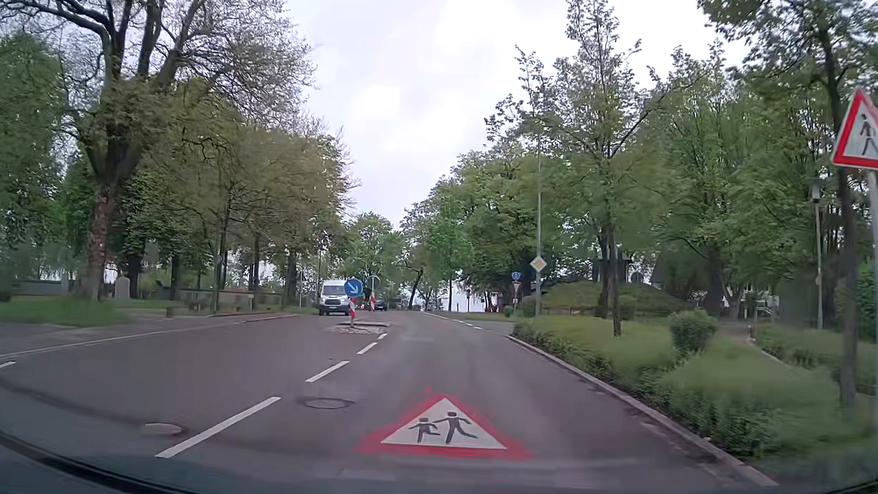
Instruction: Follow the waypoints while adhering to traffic rules and regulations
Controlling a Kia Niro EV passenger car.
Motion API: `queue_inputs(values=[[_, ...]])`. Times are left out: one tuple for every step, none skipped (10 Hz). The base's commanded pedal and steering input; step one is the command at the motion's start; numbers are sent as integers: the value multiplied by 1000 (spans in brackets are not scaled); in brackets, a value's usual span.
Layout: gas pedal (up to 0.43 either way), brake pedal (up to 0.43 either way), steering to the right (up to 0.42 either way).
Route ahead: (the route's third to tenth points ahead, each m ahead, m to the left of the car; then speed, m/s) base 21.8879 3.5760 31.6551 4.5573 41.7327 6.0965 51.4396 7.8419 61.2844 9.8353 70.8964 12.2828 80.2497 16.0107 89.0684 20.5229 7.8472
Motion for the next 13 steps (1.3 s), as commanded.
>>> queue_inputs(values=[[189,0,-9],[189,0,-10],[189,0,-11],[189,0,-13],[189,0,-17],[189,0,-19],[189,0,-19],[189,0,-19],[189,0,-19],[189,0,-19],[189,0,-19],[189,0,-19],[177,0,-20]])
